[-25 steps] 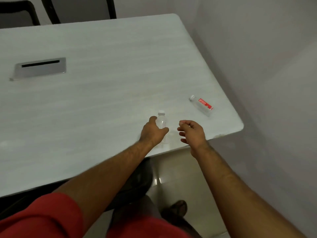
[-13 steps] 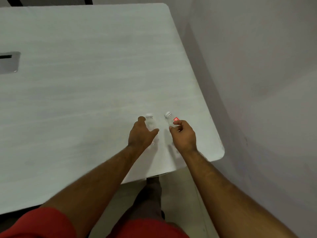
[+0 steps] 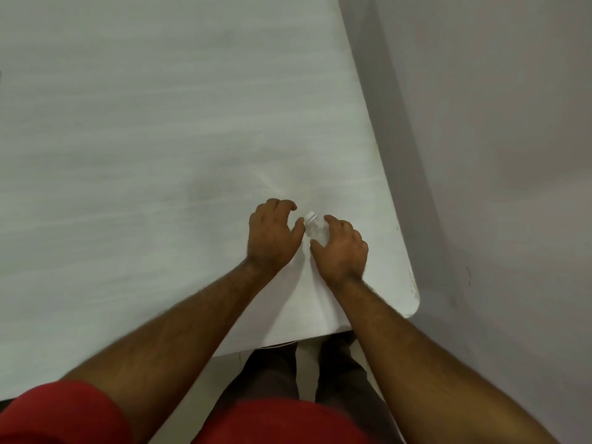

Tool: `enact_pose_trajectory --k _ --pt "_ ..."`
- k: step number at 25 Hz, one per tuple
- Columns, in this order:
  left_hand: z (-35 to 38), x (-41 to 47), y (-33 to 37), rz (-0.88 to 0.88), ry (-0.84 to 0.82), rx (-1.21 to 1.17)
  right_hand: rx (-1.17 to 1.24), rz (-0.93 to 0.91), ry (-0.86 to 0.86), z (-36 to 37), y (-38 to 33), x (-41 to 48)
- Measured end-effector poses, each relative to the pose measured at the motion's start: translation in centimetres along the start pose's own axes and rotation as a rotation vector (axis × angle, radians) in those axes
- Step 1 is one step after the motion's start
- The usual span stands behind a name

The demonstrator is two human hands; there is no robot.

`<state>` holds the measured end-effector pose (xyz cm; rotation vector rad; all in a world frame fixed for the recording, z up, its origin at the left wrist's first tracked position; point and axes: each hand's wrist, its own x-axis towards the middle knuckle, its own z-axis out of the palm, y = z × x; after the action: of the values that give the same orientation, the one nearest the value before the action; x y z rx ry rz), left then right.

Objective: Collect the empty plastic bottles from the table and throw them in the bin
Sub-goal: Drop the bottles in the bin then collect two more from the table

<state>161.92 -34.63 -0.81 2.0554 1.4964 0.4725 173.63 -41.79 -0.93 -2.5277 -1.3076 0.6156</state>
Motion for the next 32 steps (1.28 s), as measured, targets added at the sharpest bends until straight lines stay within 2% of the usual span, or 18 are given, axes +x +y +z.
enact_pose_trajectory --k 3,5,7,9,11,14,16,19,22,24,28,30,32 --pt "-0.4 0.9 2.5 -0.156 -0.129 -0.179 0.17 -0.114 0.076 -0.3 0.0 0.1" --pt "-0.7 1.1 3.8 -0.239 -0.119 -0.31 0.245 -0.17 0.118 -1.0 0.2 -0.4" --pt "-1.2 1.0 5.1 -0.381 -0.108 -0.562 0.323 -0.21 0.133 -2.3 0.7 -0.7" --pt "-1.7 0.9 6.0 -0.516 -0.14 -0.87 0.45 -0.185 0.077 -3.7 1.1 -0.7" --pt "-2.2 0.8 6.5 -0.566 -0.179 -1.032 0.665 -0.089 -0.043 -4.5 1.1 -0.7" --pt "-2.5 1.0 6.6 -0.573 -0.243 -1.102 0.982 0.097 -0.222 -4.6 1.2 -0.4" --pt "-2.6 0.9 6.6 -0.573 -0.231 -1.095 1.035 0.168 -0.314 -4.6 1.4 -0.3" --pt "-2.7 0.6 6.4 -0.618 -0.096 -1.058 0.823 0.07 -0.19 -4.3 1.5 -0.4" --pt "-3.3 0.8 6.7 -0.666 -0.066 -1.113 0.893 0.042 -0.182 -5.0 0.6 -0.7" --pt "-3.7 1.0 6.7 -0.659 -0.087 -1.211 1.074 0.157 -0.322 -5.7 0.3 -0.3" --pt "-4.2 0.5 5.8 -0.595 -0.141 -1.275 1.311 0.331 -0.745 -5.9 0.7 0.2" --pt "-4.1 0.0 5.4 -0.595 -0.146 -1.264 1.374 0.381 -0.83 -5.4 0.8 0.1" --pt "-4.1 -0.4 4.8 -0.597 -0.109 -1.194 1.348 0.399 -0.826 -4.6 0.6 0.2"
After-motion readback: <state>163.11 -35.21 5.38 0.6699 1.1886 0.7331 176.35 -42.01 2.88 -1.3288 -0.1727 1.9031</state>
